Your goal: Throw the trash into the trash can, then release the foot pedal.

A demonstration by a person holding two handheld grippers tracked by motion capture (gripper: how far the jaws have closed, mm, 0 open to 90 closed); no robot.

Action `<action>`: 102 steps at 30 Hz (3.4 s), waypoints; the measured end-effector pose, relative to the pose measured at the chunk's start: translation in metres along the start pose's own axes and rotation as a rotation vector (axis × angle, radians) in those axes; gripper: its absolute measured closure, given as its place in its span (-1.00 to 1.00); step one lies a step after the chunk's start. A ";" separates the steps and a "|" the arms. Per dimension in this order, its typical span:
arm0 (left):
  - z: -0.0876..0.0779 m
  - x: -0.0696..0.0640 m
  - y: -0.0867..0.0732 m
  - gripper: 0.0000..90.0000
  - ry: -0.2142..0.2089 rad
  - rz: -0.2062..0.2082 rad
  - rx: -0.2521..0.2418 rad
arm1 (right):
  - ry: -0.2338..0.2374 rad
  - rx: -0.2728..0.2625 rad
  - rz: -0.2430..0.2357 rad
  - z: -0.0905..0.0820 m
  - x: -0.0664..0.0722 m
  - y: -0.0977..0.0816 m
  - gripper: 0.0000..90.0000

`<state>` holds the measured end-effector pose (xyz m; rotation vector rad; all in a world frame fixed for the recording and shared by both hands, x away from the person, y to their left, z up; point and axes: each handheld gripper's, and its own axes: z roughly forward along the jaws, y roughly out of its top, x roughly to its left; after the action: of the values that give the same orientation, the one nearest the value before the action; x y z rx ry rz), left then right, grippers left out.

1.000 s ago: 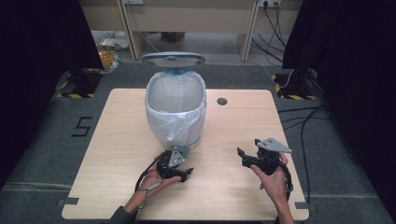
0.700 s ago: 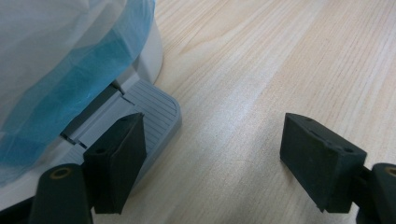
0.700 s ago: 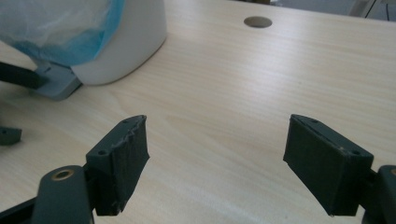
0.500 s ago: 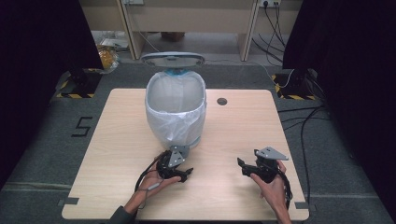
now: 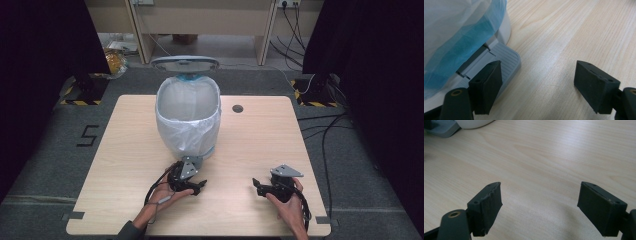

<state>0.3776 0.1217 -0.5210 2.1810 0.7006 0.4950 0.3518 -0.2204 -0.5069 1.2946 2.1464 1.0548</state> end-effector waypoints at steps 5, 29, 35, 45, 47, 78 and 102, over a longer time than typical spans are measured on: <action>0.000 0.000 0.000 -0.52 -0.001 0.000 0.001 | -0.001 0.027 0.009 0.003 0.001 -0.005 -0.58; 0.000 0.000 0.000 -0.52 0.000 -0.002 0.002 | -0.025 0.088 -0.027 0.007 0.003 -0.008 -0.68; 0.000 0.000 0.000 -0.52 0.000 -0.001 0.002 | -0.025 0.088 -0.030 0.007 0.002 -0.007 -0.69; 0.000 0.000 0.000 -0.52 0.003 0.002 0.006 | -0.023 0.090 -0.028 0.007 0.003 -0.008 -0.69; 0.000 0.000 0.000 -0.52 0.004 0.002 0.004 | -0.022 0.090 -0.028 0.007 0.003 -0.008 -0.69; -0.003 -0.002 0.006 -0.52 0.026 0.017 0.019 | -0.019 0.090 -0.035 0.006 0.002 -0.008 -0.69; -0.015 0.002 0.012 -0.51 0.022 0.003 -0.012 | -0.016 0.091 -0.038 0.006 0.002 -0.008 -0.70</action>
<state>0.3746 0.1245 -0.5027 2.1691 0.7044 0.5243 0.3501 -0.2185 -0.5169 1.2936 2.2211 0.9379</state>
